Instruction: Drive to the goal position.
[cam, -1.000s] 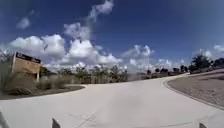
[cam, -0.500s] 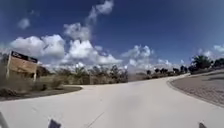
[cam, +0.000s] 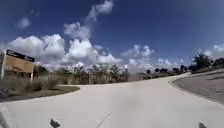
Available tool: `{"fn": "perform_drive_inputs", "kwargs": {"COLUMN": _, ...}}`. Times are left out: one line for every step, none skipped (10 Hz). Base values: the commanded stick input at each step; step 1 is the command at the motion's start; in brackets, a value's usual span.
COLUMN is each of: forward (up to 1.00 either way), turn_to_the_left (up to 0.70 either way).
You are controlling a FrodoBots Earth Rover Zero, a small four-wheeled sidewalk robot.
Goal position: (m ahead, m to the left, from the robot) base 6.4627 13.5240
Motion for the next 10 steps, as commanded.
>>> {"fn": "perform_drive_inputs", "kwargs": {"forward": 0.7, "turn_to_the_left": 0.0}}
{"fn": "perform_drive_inputs", "kwargs": {"forward": 0.7, "turn_to_the_left": 0.0}}
{"fn": "perform_drive_inputs", "kwargs": {"forward": 0.7, "turn_to_the_left": 0.0}}
{"fn": "perform_drive_inputs", "kwargs": {"forward": 0.7, "turn_to_the_left": 0.0}}
{"fn": "perform_drive_inputs", "kwargs": {"forward": 0.7, "turn_to_the_left": 0.0}}
{"fn": "perform_drive_inputs", "kwargs": {"forward": 0.7, "turn_to_the_left": 0.0}}
{"fn": "perform_drive_inputs", "kwargs": {"forward": 0.7, "turn_to_the_left": 0.0}}
{"fn": "perform_drive_inputs", "kwargs": {"forward": 0.7, "turn_to_the_left": 0.0}}
{"fn": "perform_drive_inputs", "kwargs": {"forward": 0.7, "turn_to_the_left": 0.0}}
{"fn": "perform_drive_inputs", "kwargs": {"forward": 0.7, "turn_to_the_left": 0.0}}
